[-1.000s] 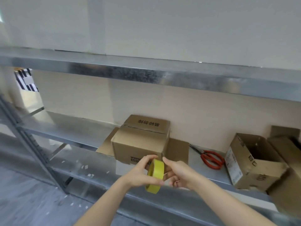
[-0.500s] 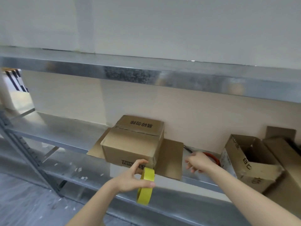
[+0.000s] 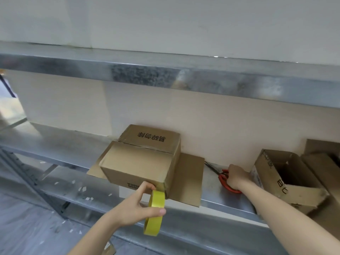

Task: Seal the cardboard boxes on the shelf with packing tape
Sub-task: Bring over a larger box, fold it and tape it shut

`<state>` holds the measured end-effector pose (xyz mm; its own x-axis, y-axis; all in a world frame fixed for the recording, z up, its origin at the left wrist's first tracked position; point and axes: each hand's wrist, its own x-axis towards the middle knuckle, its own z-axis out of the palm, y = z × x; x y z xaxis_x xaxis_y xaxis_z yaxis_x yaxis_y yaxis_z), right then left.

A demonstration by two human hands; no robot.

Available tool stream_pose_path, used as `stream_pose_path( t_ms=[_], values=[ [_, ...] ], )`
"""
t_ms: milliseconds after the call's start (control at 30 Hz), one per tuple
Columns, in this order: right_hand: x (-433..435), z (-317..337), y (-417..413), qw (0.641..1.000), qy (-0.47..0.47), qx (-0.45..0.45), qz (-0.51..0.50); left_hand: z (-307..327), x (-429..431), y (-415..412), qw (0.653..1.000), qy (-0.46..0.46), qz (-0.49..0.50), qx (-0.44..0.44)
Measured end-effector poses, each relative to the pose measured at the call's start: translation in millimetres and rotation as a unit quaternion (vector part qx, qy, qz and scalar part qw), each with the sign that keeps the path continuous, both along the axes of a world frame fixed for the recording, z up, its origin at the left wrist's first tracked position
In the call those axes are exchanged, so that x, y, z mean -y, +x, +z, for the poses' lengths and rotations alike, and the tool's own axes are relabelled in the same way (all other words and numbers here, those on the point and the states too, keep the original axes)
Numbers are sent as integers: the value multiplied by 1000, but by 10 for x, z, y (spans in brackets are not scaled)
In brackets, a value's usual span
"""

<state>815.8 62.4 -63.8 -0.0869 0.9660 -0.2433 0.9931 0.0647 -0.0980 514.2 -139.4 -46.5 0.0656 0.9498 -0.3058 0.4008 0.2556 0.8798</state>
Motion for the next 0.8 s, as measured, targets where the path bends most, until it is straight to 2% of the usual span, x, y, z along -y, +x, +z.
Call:
stream_pose_path(
  t_ms=[200, 367, 500, 600, 700, 800],
  values=[
    [-48, 97, -78, 998, -25, 50, 25, -13, -125, -39, 998, 46, 20, -29],
    [84, 410, -130, 999, -20, -22, 13, -20, -147, -58, 999, 45, 20, -7],
    [491, 904, -210, 992, 38, -96, 78, -30, -164, -118, 999, 40, 20, -10],
    [889, 1146, -289, 979, -73, -142, 129, -44, -168, -140, 999, 31, 17, -7],
    [1158, 1189, -410, 966, -173, -99, 165, -33, -155, -122, 999, 35, 13, -3],
    [1302, 1095, -536, 933, -302, -166, 102, -24, -121, -110, 1000, 27, -5, -7]
  ],
)
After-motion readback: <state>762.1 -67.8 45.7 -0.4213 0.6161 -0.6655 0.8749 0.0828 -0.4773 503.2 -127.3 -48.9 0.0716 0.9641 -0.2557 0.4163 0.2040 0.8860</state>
